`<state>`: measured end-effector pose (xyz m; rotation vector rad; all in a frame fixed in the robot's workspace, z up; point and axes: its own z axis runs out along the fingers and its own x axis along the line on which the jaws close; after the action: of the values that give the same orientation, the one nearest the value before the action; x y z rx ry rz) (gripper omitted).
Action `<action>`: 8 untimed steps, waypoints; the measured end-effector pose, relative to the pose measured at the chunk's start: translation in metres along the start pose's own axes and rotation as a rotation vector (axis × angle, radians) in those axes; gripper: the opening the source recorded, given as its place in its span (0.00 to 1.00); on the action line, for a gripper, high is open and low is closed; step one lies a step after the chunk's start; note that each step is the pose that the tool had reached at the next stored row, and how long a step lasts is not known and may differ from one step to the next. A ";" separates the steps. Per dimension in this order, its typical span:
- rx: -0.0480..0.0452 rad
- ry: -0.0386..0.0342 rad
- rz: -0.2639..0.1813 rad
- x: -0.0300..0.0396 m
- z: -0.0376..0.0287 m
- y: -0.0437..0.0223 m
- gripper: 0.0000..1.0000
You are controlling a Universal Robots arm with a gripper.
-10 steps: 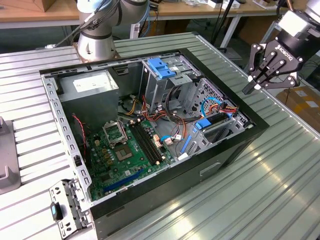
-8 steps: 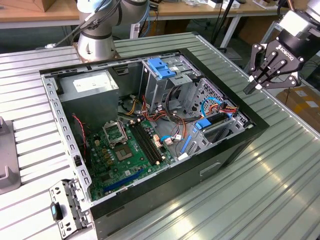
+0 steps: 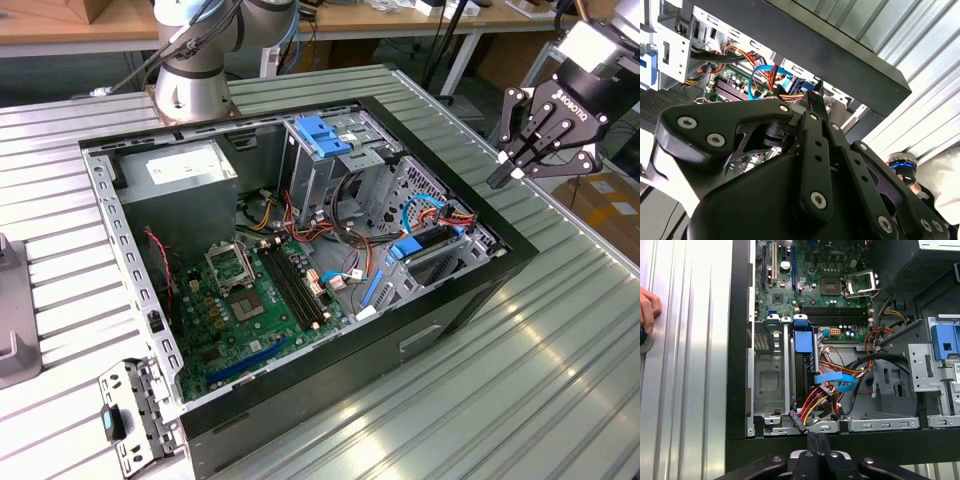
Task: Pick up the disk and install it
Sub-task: 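Insert the first disk wire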
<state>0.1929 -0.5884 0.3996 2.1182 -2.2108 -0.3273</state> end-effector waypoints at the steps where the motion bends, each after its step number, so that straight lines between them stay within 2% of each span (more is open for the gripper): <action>1: 0.0000 0.0000 0.000 0.0004 0.0004 0.0000 0.10; 6: 0.0000 0.0001 0.000 0.0006 0.0003 0.0000 0.10; 7: 0.0000 0.0001 0.000 0.0006 0.0003 0.0000 0.11; 8: 0.0000 0.0001 0.000 0.0006 0.0003 0.0001 0.17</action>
<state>0.1928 -0.5889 0.3992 2.1180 -2.2108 -0.3272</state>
